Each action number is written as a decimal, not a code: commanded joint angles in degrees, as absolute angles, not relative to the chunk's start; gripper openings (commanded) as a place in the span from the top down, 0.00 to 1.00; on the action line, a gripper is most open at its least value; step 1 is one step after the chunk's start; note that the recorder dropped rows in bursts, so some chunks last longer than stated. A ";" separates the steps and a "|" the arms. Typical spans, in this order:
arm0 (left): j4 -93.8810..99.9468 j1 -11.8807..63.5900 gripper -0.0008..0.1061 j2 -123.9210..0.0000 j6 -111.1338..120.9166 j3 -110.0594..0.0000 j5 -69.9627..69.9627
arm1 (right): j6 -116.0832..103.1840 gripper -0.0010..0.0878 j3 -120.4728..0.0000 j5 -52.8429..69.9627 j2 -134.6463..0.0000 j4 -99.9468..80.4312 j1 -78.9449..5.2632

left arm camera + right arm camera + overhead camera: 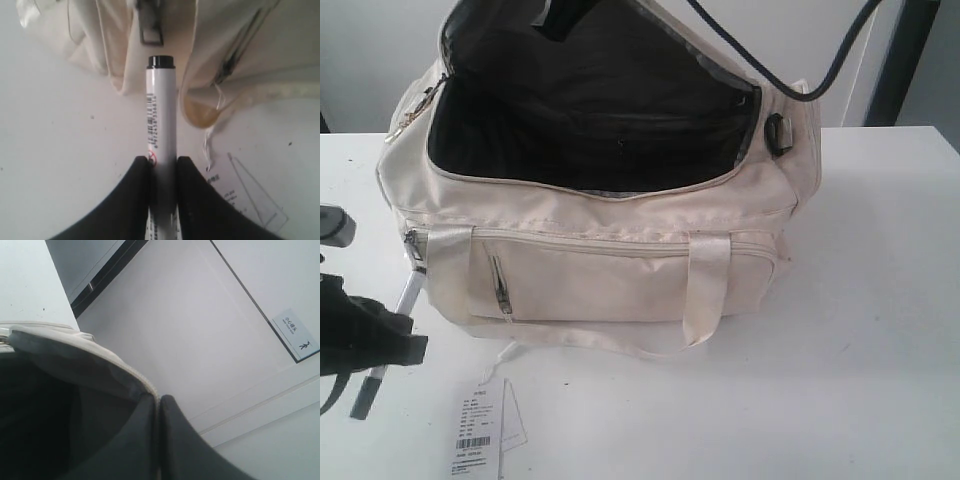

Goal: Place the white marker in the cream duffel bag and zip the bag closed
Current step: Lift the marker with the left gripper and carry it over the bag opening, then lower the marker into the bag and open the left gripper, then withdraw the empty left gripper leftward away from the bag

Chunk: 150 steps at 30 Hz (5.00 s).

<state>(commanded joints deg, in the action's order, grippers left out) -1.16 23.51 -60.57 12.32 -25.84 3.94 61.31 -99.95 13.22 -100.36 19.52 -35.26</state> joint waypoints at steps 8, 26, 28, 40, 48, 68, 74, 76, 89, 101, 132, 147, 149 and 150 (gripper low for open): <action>-1.16 23.61 0.99 -56.26 12.49 -25.84 16.13 | 61.31 0.99 -99.95 13.22 -100.36 19.52 -35.26; 13.20 23.61 0.99 -60.36 23.60 -25.84 50.10 | 61.31 0.99 -99.95 13.22 -100.36 19.52 -35.26; 13.20 23.61 0.99 -62.19 23.60 -26.46 51.77 | 61.31 0.99 -99.95 13.22 -100.36 19.52 -35.26; 14.54 23.61 0.99 -72.69 23.60 -34.13 58.69 | 61.31 0.99 -99.95 13.22 -100.36 19.52 -35.26; 14.54 23.61 0.99 -78.60 23.38 -39.06 58.69 | 61.31 0.99 -99.95 13.22 -100.36 19.52 -35.26; 15.00 23.61 0.33 -87.40 22.28 -43.48 58.67 | 61.31 0.99 -99.95 13.22 -100.36 19.52 -35.26; 15.63 23.61 0.44 -86.89 22.28 -43.38 55.96 | 61.31 0.99 -99.95 13.22 -100.36 19.52 -35.26; 16.30 23.61 0.55 -85.60 22.51 -43.27 52.84 | 61.31 0.99 -99.95 13.22 -100.36 19.52 -35.26; 17.59 23.61 0.99 -73.80 22.28 -38.50 43.77 | 61.31 0.99 -99.95 13.22 -100.36 19.52 -35.26; 21.15 23.61 0.99 -61.67 24.89 -36.36 20.61 | 61.31 0.99 -99.95 13.22 -100.36 19.63 -35.26; 9.38 18.08 0.99 -62.52 0.79 -53.83 -46.22 | 61.31 0.99 -99.95 13.22 -100.36 19.63 -35.26; -16.56 0.00 0.99 -76.78 -14.99 -71.32 -47.56 | 61.31 0.99 -99.95 13.22 -100.36 19.63 -35.26; -17.87 -1.43 0.99 -78.90 -15.25 -73.66 -47.29 | 61.31 0.99 -99.95 13.22 -100.36 19.63 -35.26; -18.98 -2.01 0.99 -79.67 -15.25 -74.67 -46.82 | 61.31 0.99 -99.95 13.22 -100.36 19.63 -35.26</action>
